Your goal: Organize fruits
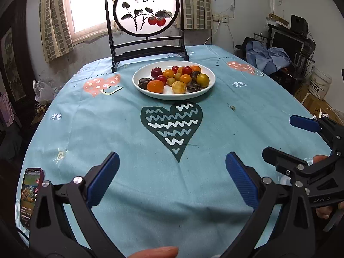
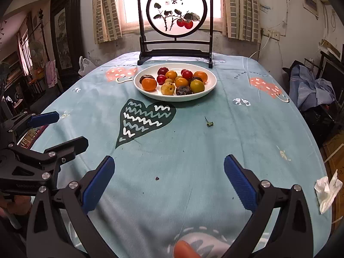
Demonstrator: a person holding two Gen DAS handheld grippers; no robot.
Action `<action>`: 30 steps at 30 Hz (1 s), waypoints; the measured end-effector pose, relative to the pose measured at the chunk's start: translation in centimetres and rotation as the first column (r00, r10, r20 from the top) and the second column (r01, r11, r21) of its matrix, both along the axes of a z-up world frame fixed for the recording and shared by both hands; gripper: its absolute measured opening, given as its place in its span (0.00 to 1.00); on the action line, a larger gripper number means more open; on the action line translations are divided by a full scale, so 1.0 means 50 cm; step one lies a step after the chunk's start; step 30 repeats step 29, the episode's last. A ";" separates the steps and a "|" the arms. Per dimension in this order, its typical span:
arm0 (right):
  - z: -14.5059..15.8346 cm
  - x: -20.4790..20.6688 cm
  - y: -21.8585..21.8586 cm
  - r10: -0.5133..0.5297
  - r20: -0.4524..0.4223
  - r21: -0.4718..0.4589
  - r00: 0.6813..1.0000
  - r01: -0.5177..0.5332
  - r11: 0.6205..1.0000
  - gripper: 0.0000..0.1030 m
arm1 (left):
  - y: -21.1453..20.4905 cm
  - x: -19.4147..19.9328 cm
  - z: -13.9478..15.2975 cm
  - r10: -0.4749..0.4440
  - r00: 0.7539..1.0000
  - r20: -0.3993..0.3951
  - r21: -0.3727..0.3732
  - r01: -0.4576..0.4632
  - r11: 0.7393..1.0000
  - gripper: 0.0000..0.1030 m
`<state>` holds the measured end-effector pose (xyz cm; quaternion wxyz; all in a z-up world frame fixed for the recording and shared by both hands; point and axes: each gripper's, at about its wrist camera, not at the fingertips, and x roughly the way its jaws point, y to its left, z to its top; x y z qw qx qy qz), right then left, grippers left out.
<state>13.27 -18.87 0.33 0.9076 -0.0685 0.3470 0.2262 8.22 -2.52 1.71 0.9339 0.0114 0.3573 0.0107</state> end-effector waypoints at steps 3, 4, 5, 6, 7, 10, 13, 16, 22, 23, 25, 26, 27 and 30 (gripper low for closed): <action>0.007 -0.014 -0.006 -0.008 0.013 0.003 1.000 0.008 1.000 0.99 | -0.001 -0.016 0.007 0.000 1.000 0.016 0.007 0.000 1.000 0.98; 0.009 -0.018 -0.008 -0.010 0.017 0.002 1.000 0.010 1.000 0.99 | -0.002 -0.021 0.008 0.000 1.000 0.020 0.010 0.000 1.000 0.98; 0.012 -0.021 -0.010 -0.010 0.021 0.000 1.000 0.010 1.000 0.99 | -0.001 -0.024 0.008 0.002 1.000 0.022 0.013 -0.002 1.000 0.98; 0.014 -0.023 -0.011 -0.012 0.023 -0.001 1.000 0.012 1.000 0.99 | -0.001 -0.027 0.009 0.004 1.000 0.022 0.013 -0.004 1.000 0.98; 0.015 -0.023 -0.013 -0.015 0.025 -0.002 1.000 0.015 1.000 0.99 | 0.000 -0.028 0.009 0.005 1.000 0.022 0.013 -0.005 1.000 0.98; 0.019 -0.025 -0.014 -0.018 0.026 0.002 0.999 0.018 1.000 0.99 | 0.002 -0.033 0.010 0.008 1.000 0.023 0.010 -0.008 1.000 0.98; 0.024 -0.026 -0.013 -0.019 0.033 -0.002 0.999 0.019 1.000 0.99 | 0.005 -0.034 0.013 0.010 1.000 0.027 0.006 -0.010 1.000 0.98; 0.026 -0.027 -0.013 -0.018 0.035 0.000 0.999 0.018 1.000 0.99 | 0.010 -0.032 0.013 0.014 1.000 0.027 0.003 -0.014 1.000 0.98; 0.024 -0.023 -0.012 -0.023 0.027 -0.003 0.999 0.023 1.000 0.99 | 0.016 -0.030 0.012 0.023 0.999 0.026 -0.005 -0.022 1.000 0.98; 0.023 -0.023 -0.012 -0.023 0.026 -0.003 0.999 0.023 1.000 0.99 | 0.017 -0.030 0.011 0.024 0.999 0.026 -0.006 -0.024 1.000 0.98; 0.022 -0.023 -0.012 -0.025 0.025 -0.006 0.999 0.025 1.000 0.99 | 0.017 -0.029 0.011 0.027 0.999 0.025 -0.003 -0.027 1.000 0.98; 0.022 -0.022 -0.012 -0.026 0.024 -0.007 0.999 0.027 1.000 0.99 | 0.017 -0.029 0.010 0.028 0.999 0.025 -0.003 -0.028 1.000 0.98; 0.022 -0.022 -0.013 -0.027 0.022 -0.007 0.999 0.027 1.000 0.99 | 0.017 -0.028 0.010 0.028 0.999 0.024 -0.004 -0.028 1.000 0.98; 0.021 -0.021 -0.013 -0.028 0.020 -0.006 0.999 0.028 1.000 0.99 | 0.018 -0.027 0.010 0.028 0.999 0.023 -0.006 -0.028 1.000 0.98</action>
